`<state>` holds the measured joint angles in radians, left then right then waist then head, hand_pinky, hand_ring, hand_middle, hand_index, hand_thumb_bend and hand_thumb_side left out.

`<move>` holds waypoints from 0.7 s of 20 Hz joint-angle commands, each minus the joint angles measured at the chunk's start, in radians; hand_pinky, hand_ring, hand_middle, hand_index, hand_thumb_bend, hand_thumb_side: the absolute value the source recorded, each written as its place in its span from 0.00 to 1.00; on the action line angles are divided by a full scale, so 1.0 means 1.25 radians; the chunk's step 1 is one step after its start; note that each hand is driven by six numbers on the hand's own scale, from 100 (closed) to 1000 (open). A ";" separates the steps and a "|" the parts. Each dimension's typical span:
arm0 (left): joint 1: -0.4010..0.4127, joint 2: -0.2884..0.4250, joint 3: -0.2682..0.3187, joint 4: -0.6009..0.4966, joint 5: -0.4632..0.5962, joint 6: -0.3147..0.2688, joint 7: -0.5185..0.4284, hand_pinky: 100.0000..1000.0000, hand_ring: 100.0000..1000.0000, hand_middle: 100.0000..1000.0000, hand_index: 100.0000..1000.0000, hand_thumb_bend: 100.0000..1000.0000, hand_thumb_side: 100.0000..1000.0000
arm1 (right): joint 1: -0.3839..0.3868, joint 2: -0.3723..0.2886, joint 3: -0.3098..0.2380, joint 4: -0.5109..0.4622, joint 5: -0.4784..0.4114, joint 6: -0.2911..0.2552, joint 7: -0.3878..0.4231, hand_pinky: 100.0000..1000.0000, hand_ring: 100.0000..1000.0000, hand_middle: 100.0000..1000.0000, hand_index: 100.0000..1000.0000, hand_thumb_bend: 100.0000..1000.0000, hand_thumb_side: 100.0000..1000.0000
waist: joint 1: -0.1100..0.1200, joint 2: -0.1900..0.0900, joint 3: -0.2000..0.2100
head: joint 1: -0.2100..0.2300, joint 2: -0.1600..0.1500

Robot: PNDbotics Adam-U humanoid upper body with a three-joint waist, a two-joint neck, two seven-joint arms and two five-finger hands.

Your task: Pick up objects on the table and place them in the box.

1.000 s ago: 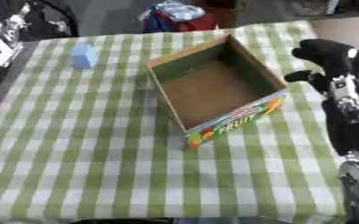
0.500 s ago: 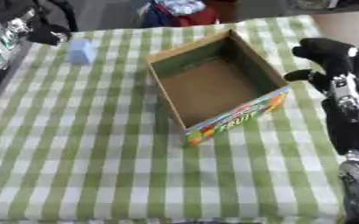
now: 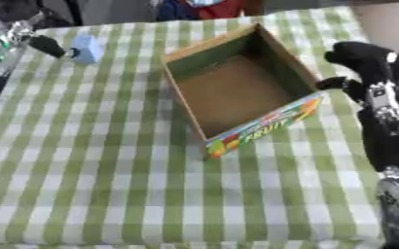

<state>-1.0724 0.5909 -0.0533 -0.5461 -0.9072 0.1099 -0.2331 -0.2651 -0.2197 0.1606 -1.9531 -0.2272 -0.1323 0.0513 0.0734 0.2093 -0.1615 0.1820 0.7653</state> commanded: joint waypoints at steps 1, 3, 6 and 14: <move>-0.011 0.013 0.022 -0.021 -0.046 -0.003 -0.015 0.84 0.88 0.87 0.94 0.44 0.21 | -0.012 0.000 -0.005 -0.011 0.005 -0.002 -0.003 0.56 0.78 0.70 0.69 0.00 0.51 | -0.001 -0.009 -0.001 | -0.001 0.004; -0.011 0.009 0.030 -0.021 -0.073 -0.001 -0.025 0.84 0.88 0.86 0.94 0.42 0.21 | -0.013 0.001 -0.005 -0.010 0.006 -0.003 -0.003 0.56 0.78 0.70 0.69 0.00 0.51 | 0.000 -0.005 -0.001 | -0.001 0.004; -0.010 0.002 0.048 -0.024 -0.116 0.002 -0.038 0.84 0.88 0.86 0.94 0.39 0.22 | -0.014 0.003 -0.005 -0.010 0.006 -0.002 -0.003 0.56 0.78 0.70 0.69 0.00 0.51 | 0.000 0.002 -0.003 | -0.002 0.004; -0.011 -0.009 0.093 -0.052 -0.186 -0.011 -0.020 0.84 0.87 0.85 0.93 0.35 0.25 | -0.016 0.006 -0.006 -0.009 0.009 -0.003 -0.004 0.56 0.78 0.70 0.69 0.00 0.51 | 0.002 0.017 -0.008 | -0.001 0.004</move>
<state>-1.0667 0.5598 0.0494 -0.5858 -1.1287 0.1009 -0.2680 -0.2726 -0.2093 0.1603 -1.9529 -0.2227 -0.1352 0.0479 0.0786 0.2469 -0.1724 0.1814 0.7653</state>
